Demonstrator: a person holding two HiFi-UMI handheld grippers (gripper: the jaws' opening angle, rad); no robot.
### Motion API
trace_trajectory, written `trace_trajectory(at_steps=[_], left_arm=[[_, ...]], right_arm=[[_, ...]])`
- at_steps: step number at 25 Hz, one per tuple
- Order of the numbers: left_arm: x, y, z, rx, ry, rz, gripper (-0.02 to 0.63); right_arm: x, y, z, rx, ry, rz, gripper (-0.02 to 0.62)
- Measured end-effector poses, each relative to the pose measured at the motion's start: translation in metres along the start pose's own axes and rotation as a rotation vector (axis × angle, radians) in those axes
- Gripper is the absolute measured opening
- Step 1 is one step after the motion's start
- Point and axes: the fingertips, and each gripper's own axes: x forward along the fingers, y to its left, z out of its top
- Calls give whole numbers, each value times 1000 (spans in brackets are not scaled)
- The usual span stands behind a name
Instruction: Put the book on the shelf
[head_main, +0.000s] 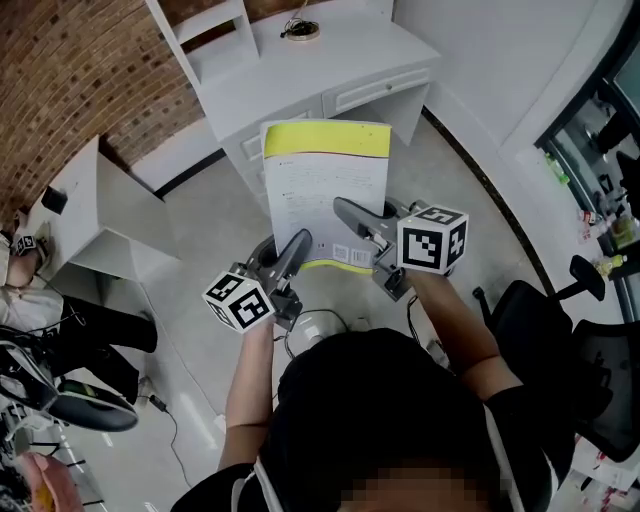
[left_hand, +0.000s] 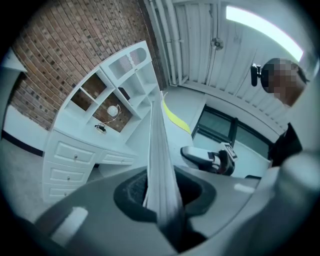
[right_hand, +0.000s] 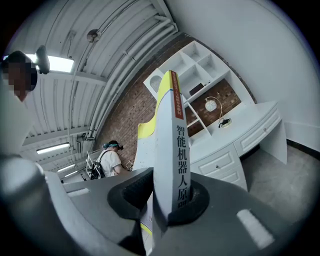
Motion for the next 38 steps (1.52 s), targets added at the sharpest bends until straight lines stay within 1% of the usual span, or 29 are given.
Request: trace_trajectory(at_steps=[3,5,10,18,24,32,38], left_arm=[[18,-7,-1,7,-2,12,78],[33,-12,-4,8,-4,20,77],[59,-18,-13,8,-21,21,78],[84,-14,-22,1,-15,30,80],[95,0,-27,-13,2,37,81],[120,35,0,15,-8,19,81],[145,65,13,13,0,15,81]], right_arm=[[-11,-16,7,42,-1,6,72],[-21,-28,14,50,0,10,72],[-37,-47,22,4,7,15,71],[-43,-72,27,-8,14,10,71],[-35,-88,25,4,32,5,71],[-2,-111,52,-16,14,-2,71],[23,-137,68,-12,15,-17,71]])
